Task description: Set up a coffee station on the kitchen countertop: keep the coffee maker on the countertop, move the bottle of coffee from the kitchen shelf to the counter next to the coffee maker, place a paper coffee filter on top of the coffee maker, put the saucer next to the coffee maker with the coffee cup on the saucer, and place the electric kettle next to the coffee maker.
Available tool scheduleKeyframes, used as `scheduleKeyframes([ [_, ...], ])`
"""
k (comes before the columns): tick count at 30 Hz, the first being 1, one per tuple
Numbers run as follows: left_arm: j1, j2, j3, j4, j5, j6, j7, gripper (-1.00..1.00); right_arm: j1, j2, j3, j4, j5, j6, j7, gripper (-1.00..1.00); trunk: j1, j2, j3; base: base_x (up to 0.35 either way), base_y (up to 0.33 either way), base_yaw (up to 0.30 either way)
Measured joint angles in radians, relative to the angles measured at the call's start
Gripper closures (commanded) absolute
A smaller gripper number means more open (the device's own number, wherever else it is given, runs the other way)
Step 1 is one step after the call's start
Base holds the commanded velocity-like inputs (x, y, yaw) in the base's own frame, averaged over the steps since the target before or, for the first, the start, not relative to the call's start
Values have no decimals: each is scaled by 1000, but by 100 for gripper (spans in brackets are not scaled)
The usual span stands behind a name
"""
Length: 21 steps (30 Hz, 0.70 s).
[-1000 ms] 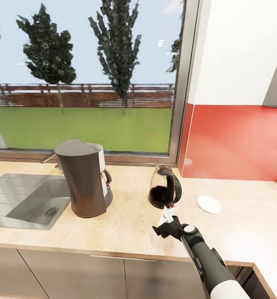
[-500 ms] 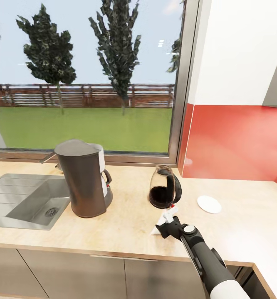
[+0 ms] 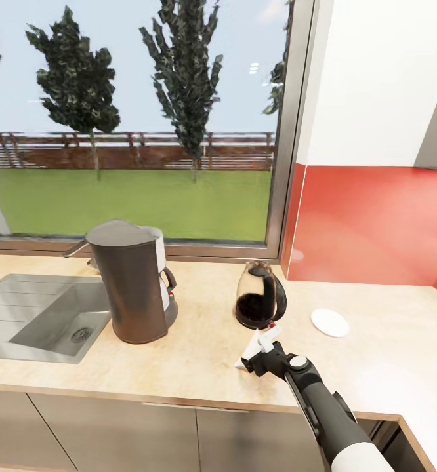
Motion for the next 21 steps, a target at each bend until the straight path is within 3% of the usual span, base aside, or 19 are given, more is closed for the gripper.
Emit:
scheduleKeyframes([
  [21, 0, -1, 0, 0, 0, 0, 0, -100, 0, 3, -1, -3, 2, 1, 0, 100, 0, 0, 0, 0, 0, 0],
])
